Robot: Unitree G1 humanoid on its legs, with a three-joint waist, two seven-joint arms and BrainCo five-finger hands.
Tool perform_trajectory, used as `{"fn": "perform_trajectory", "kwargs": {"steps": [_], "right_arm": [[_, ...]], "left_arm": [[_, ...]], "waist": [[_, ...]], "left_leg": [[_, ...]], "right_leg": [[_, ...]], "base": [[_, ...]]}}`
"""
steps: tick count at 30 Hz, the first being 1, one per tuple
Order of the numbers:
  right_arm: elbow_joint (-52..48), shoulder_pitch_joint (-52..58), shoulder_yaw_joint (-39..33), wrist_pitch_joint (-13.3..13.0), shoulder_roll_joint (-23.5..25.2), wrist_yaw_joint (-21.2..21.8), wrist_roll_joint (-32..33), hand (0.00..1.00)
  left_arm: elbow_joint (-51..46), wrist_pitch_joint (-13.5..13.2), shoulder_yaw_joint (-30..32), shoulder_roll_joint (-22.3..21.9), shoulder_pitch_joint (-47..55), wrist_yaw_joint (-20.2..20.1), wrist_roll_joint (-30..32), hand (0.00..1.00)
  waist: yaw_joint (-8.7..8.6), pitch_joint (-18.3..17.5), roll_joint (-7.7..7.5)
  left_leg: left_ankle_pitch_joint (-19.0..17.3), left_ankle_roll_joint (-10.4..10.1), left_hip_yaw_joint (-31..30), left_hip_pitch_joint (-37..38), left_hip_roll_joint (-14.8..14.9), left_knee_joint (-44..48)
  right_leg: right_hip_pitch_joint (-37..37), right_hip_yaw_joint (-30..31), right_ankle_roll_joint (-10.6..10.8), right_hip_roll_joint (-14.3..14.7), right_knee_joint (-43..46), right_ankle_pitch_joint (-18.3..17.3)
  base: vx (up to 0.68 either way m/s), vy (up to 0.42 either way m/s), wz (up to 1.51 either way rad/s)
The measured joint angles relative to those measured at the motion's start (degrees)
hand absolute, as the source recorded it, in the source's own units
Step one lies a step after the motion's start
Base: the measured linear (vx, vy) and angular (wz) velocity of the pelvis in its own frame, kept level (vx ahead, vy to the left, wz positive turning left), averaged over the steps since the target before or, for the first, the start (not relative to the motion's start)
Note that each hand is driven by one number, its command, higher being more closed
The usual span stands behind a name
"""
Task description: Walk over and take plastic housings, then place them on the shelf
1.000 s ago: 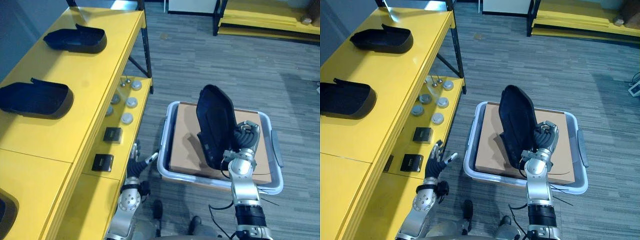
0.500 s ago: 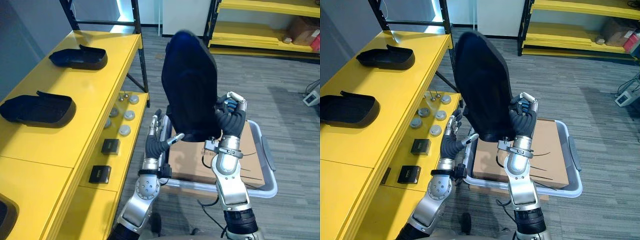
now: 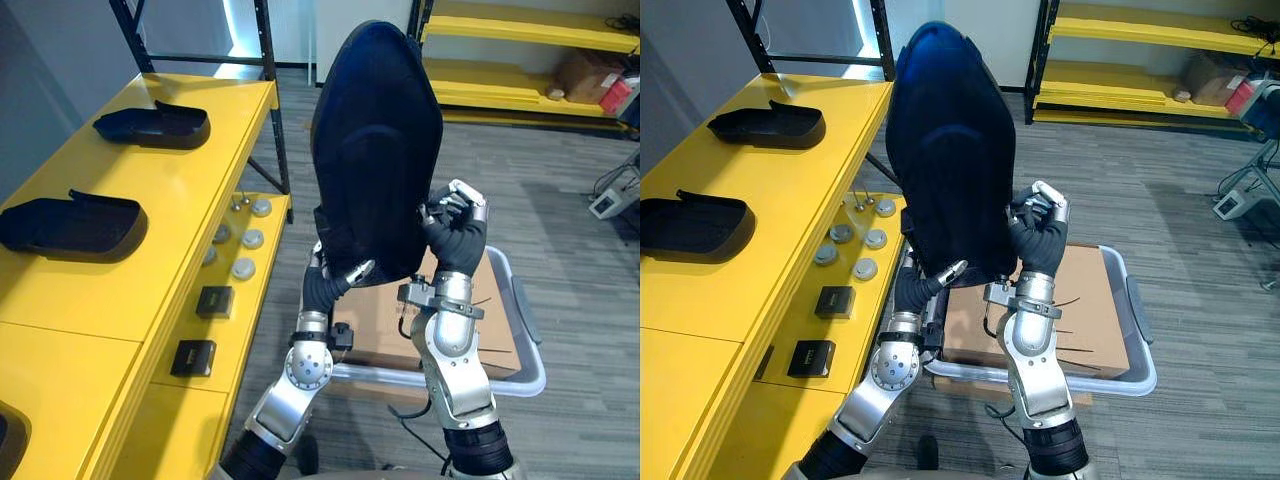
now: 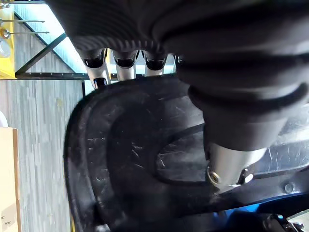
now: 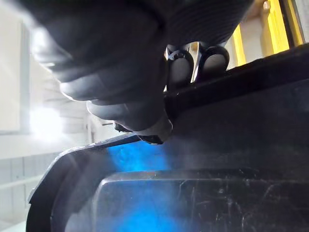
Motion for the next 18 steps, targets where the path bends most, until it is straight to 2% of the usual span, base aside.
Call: {"fn": "perform_trajectory", "kwargs": {"steps": [1,2,9,18], "right_arm": [[0.1,0.7,0.1,-0.1,0.0,0.5,0.8,1.00],[0.3,1.1,0.1,-0.1,-0.2,1.1,1.4,0.00],[2.5,1.8,0.2,-1.9,-1.9,3.9,3.7,0.00],[2.1,1.8,-1.4,-2.2,-7.5,10.2,4.3,0.00]], "left_arm": [[0.0,0.1,0.2,0.4,0.0,0.1,-0.1,1.00],[0.0,0.5,0.2,1.0,0.0,0.1,-0.1,1.00],[0.0,1.7,0.3,1.5,0.2,-0.3,-0.5,1.00],[-0.4,1.3,3.6,1.5,2.4,-3.8,-0.6,1.00]], "waist": [[-0.02,-0.2,-0.23],[-0.09,-0.4,-0.41],[-0.15,-0.7,-0.72],[0.01,-1.2,-1.39]], "left_leg": [[0.0,0.0,0.0,0.0,0.0,0.0],[0.0,0.0,0.0,-0.1,0.0,0.0],[0.3,0.4,-0.1,-0.2,0.0,0.0],[0.5,0.5,0.0,-0.2,0.0,0.0]], "right_leg": [[0.0,0.0,0.0,0.0,0.0,0.0],[-0.1,0.0,0.0,0.0,0.0,0.0],[-0.5,-0.1,0.0,-0.1,0.6,0.0],[-0.5,0.0,-0.1,-0.1,0.7,0.0]], "base": [[0.00,0.000,0.00],[0.00,0.000,0.00],[0.00,0.000,0.00],[0.00,0.000,0.00]]}}
